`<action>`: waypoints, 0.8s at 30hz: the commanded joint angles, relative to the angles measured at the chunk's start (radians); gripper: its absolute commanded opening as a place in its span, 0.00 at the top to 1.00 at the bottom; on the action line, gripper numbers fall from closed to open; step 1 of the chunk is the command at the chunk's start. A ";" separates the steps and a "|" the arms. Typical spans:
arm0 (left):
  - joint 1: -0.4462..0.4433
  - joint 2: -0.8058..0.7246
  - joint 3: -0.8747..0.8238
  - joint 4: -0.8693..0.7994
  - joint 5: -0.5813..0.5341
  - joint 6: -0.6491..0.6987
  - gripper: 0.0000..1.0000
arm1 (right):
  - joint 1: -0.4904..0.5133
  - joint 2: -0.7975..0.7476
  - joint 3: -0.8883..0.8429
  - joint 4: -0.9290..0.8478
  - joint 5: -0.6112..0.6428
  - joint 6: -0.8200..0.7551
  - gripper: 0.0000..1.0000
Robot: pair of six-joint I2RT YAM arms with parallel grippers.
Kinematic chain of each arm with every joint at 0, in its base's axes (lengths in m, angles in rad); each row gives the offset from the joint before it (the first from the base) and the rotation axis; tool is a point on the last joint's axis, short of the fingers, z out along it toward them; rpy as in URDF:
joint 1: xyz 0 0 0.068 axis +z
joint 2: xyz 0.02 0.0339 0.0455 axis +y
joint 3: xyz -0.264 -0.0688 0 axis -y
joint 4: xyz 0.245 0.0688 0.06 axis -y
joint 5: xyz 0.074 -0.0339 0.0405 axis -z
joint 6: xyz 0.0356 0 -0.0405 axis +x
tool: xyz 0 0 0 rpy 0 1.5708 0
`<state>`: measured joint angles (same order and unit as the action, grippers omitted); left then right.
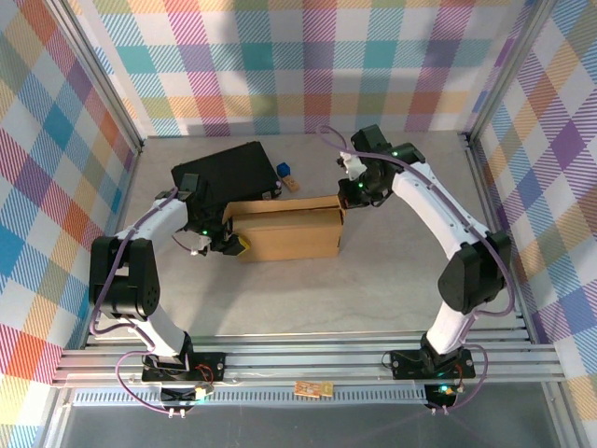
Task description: Fold the paper box
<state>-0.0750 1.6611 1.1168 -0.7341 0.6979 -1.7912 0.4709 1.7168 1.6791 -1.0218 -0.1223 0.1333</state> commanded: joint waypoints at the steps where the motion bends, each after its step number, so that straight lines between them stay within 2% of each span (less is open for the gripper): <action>1: 0.010 0.027 -0.017 -0.062 -0.192 -0.040 0.78 | 0.020 -0.047 -0.068 0.072 0.013 0.100 1.00; 14: 0.010 0.037 -0.004 -0.057 -0.188 -0.045 0.78 | 0.024 -0.060 -0.133 0.127 -0.008 0.188 1.00; 24: 0.010 0.037 -0.006 -0.049 -0.188 -0.045 0.78 | 0.048 -0.107 -0.219 0.143 0.038 0.155 1.00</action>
<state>-0.0738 1.6638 1.1168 -0.7338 0.6983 -1.8099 0.4934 1.6211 1.5150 -0.8413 -0.0868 0.3012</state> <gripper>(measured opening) 0.521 0.042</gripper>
